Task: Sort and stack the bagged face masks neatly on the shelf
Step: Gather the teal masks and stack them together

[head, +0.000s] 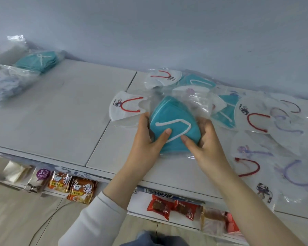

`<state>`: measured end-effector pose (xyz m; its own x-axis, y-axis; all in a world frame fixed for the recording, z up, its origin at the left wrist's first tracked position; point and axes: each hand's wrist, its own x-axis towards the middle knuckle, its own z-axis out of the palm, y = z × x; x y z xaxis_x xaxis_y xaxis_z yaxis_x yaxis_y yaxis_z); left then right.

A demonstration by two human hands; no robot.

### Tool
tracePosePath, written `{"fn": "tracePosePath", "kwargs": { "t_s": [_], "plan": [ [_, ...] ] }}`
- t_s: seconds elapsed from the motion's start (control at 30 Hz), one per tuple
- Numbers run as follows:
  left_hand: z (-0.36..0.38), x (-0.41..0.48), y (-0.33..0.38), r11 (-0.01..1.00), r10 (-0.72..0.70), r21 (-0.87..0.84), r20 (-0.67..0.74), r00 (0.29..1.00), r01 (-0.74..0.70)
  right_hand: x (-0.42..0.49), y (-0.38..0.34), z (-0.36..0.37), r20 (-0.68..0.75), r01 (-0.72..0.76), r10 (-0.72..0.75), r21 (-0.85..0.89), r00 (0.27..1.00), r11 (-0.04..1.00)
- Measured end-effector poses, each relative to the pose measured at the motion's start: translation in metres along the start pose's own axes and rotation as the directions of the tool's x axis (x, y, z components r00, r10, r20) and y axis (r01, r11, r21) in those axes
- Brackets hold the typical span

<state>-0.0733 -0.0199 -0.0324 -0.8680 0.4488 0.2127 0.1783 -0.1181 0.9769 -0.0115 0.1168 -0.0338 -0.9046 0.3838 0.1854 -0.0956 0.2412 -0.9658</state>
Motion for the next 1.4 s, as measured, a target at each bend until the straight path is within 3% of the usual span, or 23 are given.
{"fn": "tracePosePath", "kwargs": {
  "t_s": [0.17,0.3,0.4,0.53,0.63,0.7,0.83,0.9,1.03,1.2,1.4],
  "plan": [
    [-0.015,-0.01,0.017,0.999,0.004,0.039,-0.068,0.998,-0.001,-0.006,-0.017,0.012,0.02,-0.057,0.056,0.065,0.998,0.996],
    [-0.041,-0.032,0.033,0.991,-0.049,-0.127,-0.153,0.987,0.029,-0.02,-0.045,0.031,0.169,-0.159,0.122,0.223,0.978,0.962],
    [-0.063,-0.063,0.032,0.962,-0.14,-0.265,-0.276,0.951,0.064,-0.036,-0.05,0.052,0.32,-0.245,0.183,0.165,0.93,0.955],
    [-0.095,-0.119,0.016,0.94,-0.26,-0.31,-0.392,0.882,0.14,-0.067,-0.032,0.097,0.364,-0.291,0.26,0.032,0.894,0.956],
    [-0.131,-0.167,0.008,0.936,-0.301,-0.297,-0.397,0.867,0.189,-0.098,-0.015,0.139,0.417,-0.323,0.317,-0.057,0.852,0.945],
    [-0.16,-0.204,-0.003,0.92,-0.367,-0.297,-0.43,0.825,0.255,-0.121,-0.004,0.172,0.482,-0.392,0.387,-0.095,0.787,0.915],
    [-0.223,-0.277,-0.036,0.863,-0.503,-0.307,-0.585,0.636,0.401,-0.169,0.016,0.25,0.577,-0.435,0.484,-0.233,0.658,0.87],
    [-0.26,-0.315,-0.049,0.809,-0.584,-0.38,-0.604,0.542,0.449,-0.199,0.024,0.296,0.593,-0.534,0.572,-0.265,0.566,0.803],
    [-0.325,-0.392,-0.06,0.741,-0.668,-0.521,-0.635,0.387,0.425,-0.257,0.032,0.383,0.629,-0.723,0.699,-0.3,0.34,0.622],
    [-0.389,-0.47,-0.071,0.676,-0.732,-0.654,-0.647,0.212,0.34,-0.296,0.037,0.47,0.732,-0.7,0.675,-0.432,0.096,0.568],
    [-0.434,-0.504,-0.085,0.614,-0.786,-0.751,-0.61,0.103,0.243,-0.308,0.049,0.546,0.707,-0.636,0.707,-0.542,0.008,0.549]
  ]
}}
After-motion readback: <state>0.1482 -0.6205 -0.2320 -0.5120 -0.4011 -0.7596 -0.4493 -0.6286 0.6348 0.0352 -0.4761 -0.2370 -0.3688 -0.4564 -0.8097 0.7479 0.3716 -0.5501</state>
